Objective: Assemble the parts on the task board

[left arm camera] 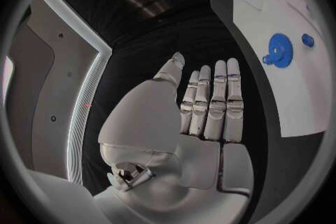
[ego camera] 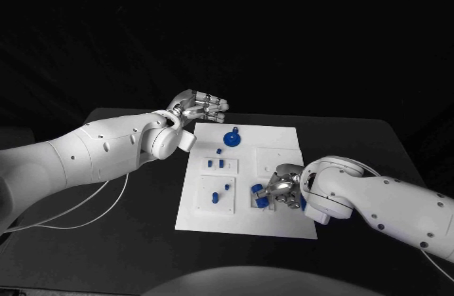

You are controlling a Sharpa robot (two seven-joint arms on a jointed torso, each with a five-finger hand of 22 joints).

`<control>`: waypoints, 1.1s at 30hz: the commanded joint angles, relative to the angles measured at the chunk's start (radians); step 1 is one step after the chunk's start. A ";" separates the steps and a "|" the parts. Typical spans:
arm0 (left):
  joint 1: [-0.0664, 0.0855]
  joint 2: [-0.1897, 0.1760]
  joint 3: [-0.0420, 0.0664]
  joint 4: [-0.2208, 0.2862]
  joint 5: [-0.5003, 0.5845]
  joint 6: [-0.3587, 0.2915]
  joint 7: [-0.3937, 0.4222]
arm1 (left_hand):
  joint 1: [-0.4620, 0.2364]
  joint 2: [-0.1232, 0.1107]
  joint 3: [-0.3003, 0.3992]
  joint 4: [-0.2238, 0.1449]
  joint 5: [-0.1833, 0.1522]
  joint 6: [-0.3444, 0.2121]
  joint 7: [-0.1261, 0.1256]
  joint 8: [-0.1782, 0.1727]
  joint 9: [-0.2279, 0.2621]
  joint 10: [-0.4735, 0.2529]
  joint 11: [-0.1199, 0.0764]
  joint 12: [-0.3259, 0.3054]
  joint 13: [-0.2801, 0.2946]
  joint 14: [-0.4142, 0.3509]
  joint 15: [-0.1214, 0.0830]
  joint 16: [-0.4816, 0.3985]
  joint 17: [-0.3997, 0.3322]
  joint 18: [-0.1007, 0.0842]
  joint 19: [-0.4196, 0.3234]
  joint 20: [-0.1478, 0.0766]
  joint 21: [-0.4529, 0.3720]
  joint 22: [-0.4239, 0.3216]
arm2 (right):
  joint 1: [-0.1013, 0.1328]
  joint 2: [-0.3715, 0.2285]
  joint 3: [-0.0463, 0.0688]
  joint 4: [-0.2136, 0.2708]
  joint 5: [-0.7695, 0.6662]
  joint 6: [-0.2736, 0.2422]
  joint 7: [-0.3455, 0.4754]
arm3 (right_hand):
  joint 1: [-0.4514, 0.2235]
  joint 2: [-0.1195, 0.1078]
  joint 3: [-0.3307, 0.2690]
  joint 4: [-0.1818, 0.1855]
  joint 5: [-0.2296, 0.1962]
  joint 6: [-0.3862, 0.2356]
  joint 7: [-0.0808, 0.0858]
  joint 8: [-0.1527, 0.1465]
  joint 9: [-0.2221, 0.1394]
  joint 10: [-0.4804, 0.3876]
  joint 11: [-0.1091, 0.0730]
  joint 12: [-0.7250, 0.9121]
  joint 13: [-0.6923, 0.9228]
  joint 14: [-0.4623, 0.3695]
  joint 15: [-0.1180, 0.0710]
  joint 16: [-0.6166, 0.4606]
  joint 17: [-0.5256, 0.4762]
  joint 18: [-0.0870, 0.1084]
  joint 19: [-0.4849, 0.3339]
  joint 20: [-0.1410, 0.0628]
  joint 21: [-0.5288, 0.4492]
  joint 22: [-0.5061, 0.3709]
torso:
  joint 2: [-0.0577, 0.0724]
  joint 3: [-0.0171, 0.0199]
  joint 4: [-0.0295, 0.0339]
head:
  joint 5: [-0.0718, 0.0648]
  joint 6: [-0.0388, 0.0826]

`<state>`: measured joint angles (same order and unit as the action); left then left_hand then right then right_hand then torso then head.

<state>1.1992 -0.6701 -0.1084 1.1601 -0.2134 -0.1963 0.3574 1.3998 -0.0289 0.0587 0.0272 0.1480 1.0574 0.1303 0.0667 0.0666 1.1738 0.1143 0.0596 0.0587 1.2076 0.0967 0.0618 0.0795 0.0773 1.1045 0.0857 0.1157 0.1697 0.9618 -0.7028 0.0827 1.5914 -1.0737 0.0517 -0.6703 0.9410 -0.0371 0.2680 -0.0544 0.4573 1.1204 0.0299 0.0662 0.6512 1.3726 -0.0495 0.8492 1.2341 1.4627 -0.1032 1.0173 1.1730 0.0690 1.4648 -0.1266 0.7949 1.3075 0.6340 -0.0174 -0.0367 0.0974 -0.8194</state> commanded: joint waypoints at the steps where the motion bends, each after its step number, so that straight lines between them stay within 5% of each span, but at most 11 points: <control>1: 0.000 0.001 0.001 0.002 0.000 0.016 0.004 | -0.006 0.007 -0.007 0.002 -0.004 -0.003 0.002 -0.003 0.000 -0.010 -0.001 0.000 0.001 0.001 0.004 0.001 0.001 -0.001 0.007 0.000 -0.002 -0.001 | -0.003 0.008 -0.005 -0.006 -0.014 0.019 0.002 | -0.002 0.008 0.063 -0.091 -0.105 0.006 -0.001 -0.003 -0.010 0.002 -0.003 -0.003 -0.002 0.002 -0.003 0.000 0.001 -0.002 0.059 -0.001 -0.006 0.074 | 0.000 -0.0001 0.0004 | 0.001 -0.002; 7: 0.000 0.000 0.000 0.002 0.000 0.016 0.004 | -0.006 0.007 -0.007 0.002 -0.004 -0.003 0.002 -0.003 0.000 -0.010 -0.001 0.000 0.001 0.001 0.004 0.001 0.001 -0.001 0.007 0.000 -0.002 -0.001 | -0.003 0.015 -0.011 -0.014 -0.014 0.014 0.004 | 0.003 0.001 0.001 -0.041 -0.245 0.008 0.003 -0.003 -0.025 0.002 0.001 -0.004 -0.004 0.001 0.000 -0.003 0.000 0.000 0.059 0.001 -0.007 0.074 | 0.000 -0.0007 -0.0002 | 0.001 -0.003; 8: 0.000 0.000 0.000 0.002 0.000 0.016 0.004 | -0.005 0.007 -0.007 0.003 -0.004 -0.004 0.002 -0.003 0.000 -0.010 0.000 0.000 0.001 0.000 0.005 0.001 0.001 -0.001 0.006 0.000 -0.001 -0.004 | -0.003 0.016 -0.013 -0.015 -0.016 0.012 0.005 | 0.003 -0.008 -0.009 -0.018 -0.302 0.008 0.004 -0.003 -0.027 0.002 0.002 -0.004 -0.005 0.002 0.001 -0.003 0.000 0.000 0.059 0.002 -0.008 0.073 | 0.000 -0.0007 0.0000 | 0.001 -0.003; 13: 0.000 0.000 0.000 0.002 0.000 0.016 0.003 | -0.005 0.007 -0.007 0.003 -0.004 -0.004 0.002 -0.003 0.000 -0.011 0.000 0.000 0.001 0.000 0.005 0.001 0.001 -0.001 0.006 0.000 -0.001 -0.005 | -0.003 0.017 -0.014 -0.016 -0.018 0.009 0.005 | 0.019 -0.058 0.013 0.088 -0.383 0.013 0.005 -0.002 -0.027 0.002 0.003 -0.013 -0.014 0.001 0.002 -0.005 -0.001 0.002 0.059 0.004 -0.009 0.073 | 0.000 -0.0008 0.0001 | 0.001 -0.003; 20: 0.000 -0.001 0.000 0.002 0.000 0.016 0.003 | -0.005 0.007 -0.007 0.003 -0.004 -0.004 0.002 -0.003 0.000 -0.011 0.000 0.000 0.001 0.000 0.005 0.001 0.001 -0.001 0.006 0.000 -0.001 -0.005 | -0.003 0.017 -0.015 -0.012 -0.017 0.003 0.008 | 0.011 -0.120 0.014 0.206 -0.409 0.014 0.004 -0.002 -0.028 0.004 0.002 -0.020 -0.021 0.002 -0.002 -0.006 0.004 -0.002 0.059 -0.002 -0.008 0.074 | 0.000 -0.0004 0.0000 | 0.001 -0.002; 26: 0.000 -0.002 0.000 0.002 -0.001 0.017 0.002 | -0.005 0.007 -0.007 0.003 -0.004 -0.004 0.002 -0.003 0.000 -0.011 0.000 0.000 0.001 0.000 0.005 0.001 0.001 -0.001 0.006 0.000 -0.001 -0.005 | -0.004 0.009 -0.015 0.006 0.005 -0.004 0.012 | 0.029 -0.117 -0.058 0.252 -0.409 0.013 0.004 -0.002 -0.034 0.007 0.001 -0.022 -0.018 0.003 -0.003 -0.007 0.011 -0.003 0.060 -0.004 -0.007 0.075 | 0.001 0.0000 -0.0001 | 0.001 -0.002; 33: 0.000 -0.003 0.000 0.001 -0.001 0.017 0.001 | -0.005 0.007 -0.007 0.003 -0.004 -0.004 0.002 -0.003 0.000 -0.011 0.000 0.000 0.001 0.000 0.005 0.001 0.001 -0.001 0.006 0.000 -0.001 -0.005 | -0.005 -0.011 -0.015 0.033 0.018 -0.021 0.018 | 0.028 -0.112 -0.076 0.256 -0.409 0.019 0.003 -0.001 -0.034 0.009 0.001 -0.021 -0.015 0.004 -0.003 -0.010 0.012 -0.003 0.060 -0.004 -0.008 0.074 | 0.000 0.0004 -0.0008 | 0.002 -0.002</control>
<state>1.1992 -0.6740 -0.1089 1.1596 -0.2137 -0.1939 0.3534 1.3998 -0.0289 0.0557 0.0303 0.1480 1.0574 0.1303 0.0667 0.0666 1.1701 0.1106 0.0596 0.0587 1.2076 0.0967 0.0618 0.0795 0.0772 1.1044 0.0856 0.1157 0.1661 0.9584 -0.7131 0.0676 1.6178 -1.0738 0.0389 -0.6681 0.9649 -0.1514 0.1976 0.2014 0.0543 1.1348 0.0338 0.0600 0.6158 1.3775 -0.0447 0.8317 1.2178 1.4610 -0.1019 1.0135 1.1842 0.0690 1.4648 -0.1266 0.7897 1.3074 0.6346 -0.0171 -0.0371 0.0988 -0.8214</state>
